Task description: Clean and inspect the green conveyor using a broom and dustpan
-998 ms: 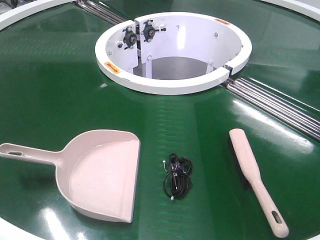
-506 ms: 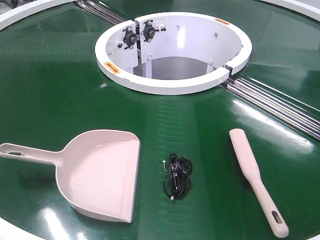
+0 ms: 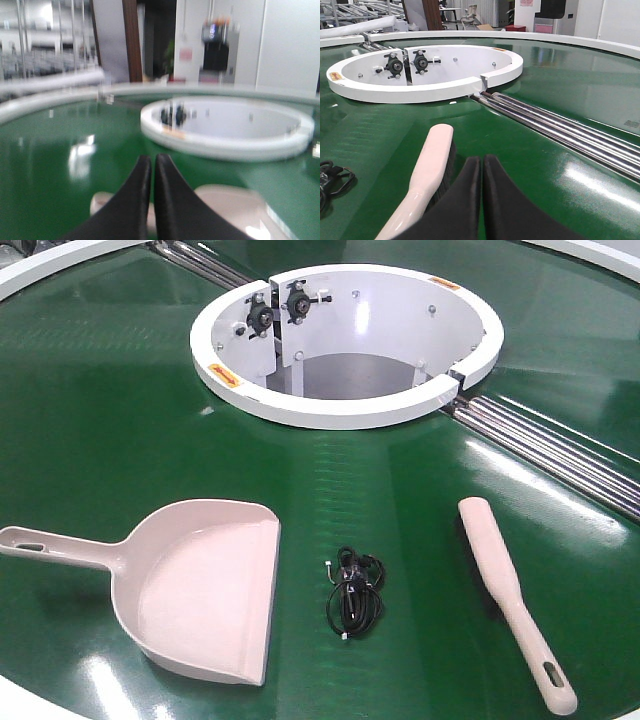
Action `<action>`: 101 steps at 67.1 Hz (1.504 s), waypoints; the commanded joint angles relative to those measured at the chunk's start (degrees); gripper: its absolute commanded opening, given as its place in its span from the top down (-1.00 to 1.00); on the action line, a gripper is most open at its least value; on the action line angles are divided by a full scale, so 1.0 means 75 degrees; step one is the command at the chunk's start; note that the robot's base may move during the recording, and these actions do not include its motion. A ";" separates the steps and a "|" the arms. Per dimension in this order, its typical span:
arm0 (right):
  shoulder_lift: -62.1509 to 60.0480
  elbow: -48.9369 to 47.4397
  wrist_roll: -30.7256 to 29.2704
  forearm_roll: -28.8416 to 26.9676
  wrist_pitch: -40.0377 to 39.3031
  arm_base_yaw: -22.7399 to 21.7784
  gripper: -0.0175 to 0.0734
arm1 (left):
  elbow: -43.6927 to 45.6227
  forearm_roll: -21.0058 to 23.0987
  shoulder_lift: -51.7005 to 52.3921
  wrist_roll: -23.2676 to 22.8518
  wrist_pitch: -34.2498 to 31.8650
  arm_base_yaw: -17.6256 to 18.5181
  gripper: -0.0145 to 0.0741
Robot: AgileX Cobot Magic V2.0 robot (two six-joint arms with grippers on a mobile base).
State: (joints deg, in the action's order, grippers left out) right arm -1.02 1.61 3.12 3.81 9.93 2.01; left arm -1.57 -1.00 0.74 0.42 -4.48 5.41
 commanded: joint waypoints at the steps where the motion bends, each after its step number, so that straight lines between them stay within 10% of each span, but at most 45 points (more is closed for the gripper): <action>1: -0.0070 0.0154 -0.0030 0.0050 -0.0576 -0.0047 0.64 | 0.0134 0.0022 0.0109 -0.0137 -0.1546 -0.0020 0.69; 34: -0.0070 0.0154 -0.0030 0.0050 -0.0576 -0.0047 0.64 | 0.5079 0.0015 -0.3826 0.0088 0.4276 -0.0020 0.69; 61: -0.0070 0.0154 -0.0030 0.0050 -0.0576 -0.0047 0.64 | 0.5087 0.0015 -0.5448 0.0038 0.4649 -0.0020 0.56; 86: -0.0070 0.0154 -0.0030 0.0050 -0.0576 -0.0047 0.64 | 0.5087 0.0030 -0.5694 0.0261 0.4627 -0.0020 -0.40; 101: -0.0070 0.0154 -0.0030 0.0050 -0.0576 -0.0047 0.64 | 0.5087 0.0282 -0.5684 0.0051 0.4558 -0.0020 -0.55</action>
State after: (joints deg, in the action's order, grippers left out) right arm -1.02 1.61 3.12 3.81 9.93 2.01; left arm 34.48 -0.66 -41.95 2.24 34.02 5.41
